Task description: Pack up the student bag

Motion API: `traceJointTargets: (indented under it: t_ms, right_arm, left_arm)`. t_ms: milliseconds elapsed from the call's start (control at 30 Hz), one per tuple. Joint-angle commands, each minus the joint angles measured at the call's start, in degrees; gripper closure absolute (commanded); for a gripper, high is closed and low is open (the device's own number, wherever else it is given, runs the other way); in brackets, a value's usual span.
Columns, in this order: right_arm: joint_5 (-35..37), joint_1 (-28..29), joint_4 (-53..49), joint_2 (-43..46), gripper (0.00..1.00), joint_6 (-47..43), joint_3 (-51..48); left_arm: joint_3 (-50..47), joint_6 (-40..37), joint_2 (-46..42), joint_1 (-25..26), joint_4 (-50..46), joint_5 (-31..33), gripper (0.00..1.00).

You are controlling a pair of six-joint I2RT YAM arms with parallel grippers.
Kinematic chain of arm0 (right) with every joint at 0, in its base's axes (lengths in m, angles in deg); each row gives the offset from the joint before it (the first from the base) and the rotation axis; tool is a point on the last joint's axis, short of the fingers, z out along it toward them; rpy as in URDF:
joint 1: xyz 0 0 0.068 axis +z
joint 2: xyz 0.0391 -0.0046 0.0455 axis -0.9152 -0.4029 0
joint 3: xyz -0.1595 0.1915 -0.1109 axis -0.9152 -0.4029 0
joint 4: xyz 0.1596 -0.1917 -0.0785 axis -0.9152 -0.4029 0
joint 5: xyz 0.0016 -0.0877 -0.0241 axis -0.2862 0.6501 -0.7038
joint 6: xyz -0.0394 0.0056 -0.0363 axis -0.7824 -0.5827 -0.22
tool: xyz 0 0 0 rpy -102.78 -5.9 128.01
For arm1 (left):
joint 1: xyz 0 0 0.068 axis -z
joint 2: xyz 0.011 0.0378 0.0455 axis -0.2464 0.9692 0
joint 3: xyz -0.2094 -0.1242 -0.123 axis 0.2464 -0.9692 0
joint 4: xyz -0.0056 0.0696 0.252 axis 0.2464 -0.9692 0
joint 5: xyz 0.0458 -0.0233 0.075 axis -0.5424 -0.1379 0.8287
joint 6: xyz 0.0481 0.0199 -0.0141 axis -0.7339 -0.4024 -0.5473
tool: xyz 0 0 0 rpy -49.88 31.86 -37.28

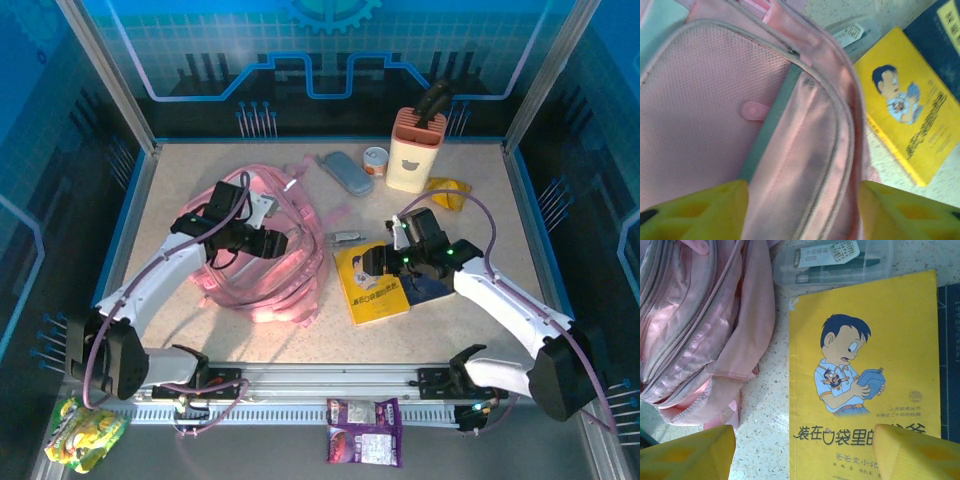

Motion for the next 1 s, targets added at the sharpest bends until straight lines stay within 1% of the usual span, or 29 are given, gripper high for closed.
traceJointTargets:
  t_ms: [0, 33, 100, 167, 267, 333, 400, 467, 633, 700, 767, 833, 900, 967]
  right_arm:
    - [-2.61, -1.87, -3.20, -0.46, 0.27, 0.08, -0.82]
    - [-2.72, -2.29, -3.72, -0.46, 0.26, 0.06, -0.91]
    - [-3.31, -3.07, -4.63, -0.50, 0.26, 0.13, -1.21]
    - [-4.47, -3.98, -5.59, -0.78, 0.26, 0.52, -1.47]
    - [-5.36, -4.94, -7.12, -1.27, 0.25, 0.77, -1.80]
    - [-5.74, -5.35, -7.32, -1.06, 0.25, 0.91, -2.72]
    - [-6.21, -6.23, -7.84, -1.07, 0.24, 1.39, -3.53]
    - [-6.25, -6.90, -8.36, -1.07, 0.24, 1.47, -4.06]
    - [-5.24, -7.80, -9.40, -2.72, 0.23, 1.53, -4.53]
    - [-5.14, -7.76, -10.12, -3.59, 0.23, 1.53, -4.01]
    - [-4.77, -7.81, -10.11, -4.26, 0.22, 1.58, -4.12]
    - [-2.18, -7.80, -11.12, -5.26, 0.22, 1.81, -3.98]
    - [-1.32, -7.87, -10.42, -6.38, 0.21, 1.71, -4.11]
    - [-0.64, -7.89, -9.53, -7.85, 0.21, 1.96, -4.24]
  left_arm:
    - [0.61, 9.88, -5.31, 3.46, 4.52, -0.22, 0.33]
    - [-0.07, 12.83, -6.09, 4.61, 6.81, -0.96, 0.32]
    - [-2.23, 19.98, -7.19, 8.67, 13.03, -1.44, 0.29]
    - [-2.81, 26.28, -6.41, 13.34, 16.05, 2.33, 0.29]
    - [0.22, 32.94, -1.92, 19.77, 13.25, 9.74, 0.28]
    - [0.78, 38.12, 1.26, 22.68, 14.64, 10.80, 0.28]
    - [0.35, 41.46, 4.12, 25.95, 19.04, 10.54, 0.29]
    - [0.86, 45.10, 6.75, 28.84, 19.35, 13.73, 0.28]
    - [2.31, 51.19, 14.21, 31.68, 20.45, 14.57, 0.30]
    - [2.92, 51.43, 16.56, 32.67, 21.82, 14.47, 0.31]
    - [3.86, 52.08, 18.30, 33.50, 20.70, 16.79, 0.31]
    - [4.30, 54.12, 19.86, 34.08, 19.71, 19.09, 0.34]
    - [3.59, 55.15, 21.18, 34.17, 22.08, 18.73, 0.35]
    - [2.91, 56.53, 22.35, 34.17, 21.77, 20.14, 0.38]
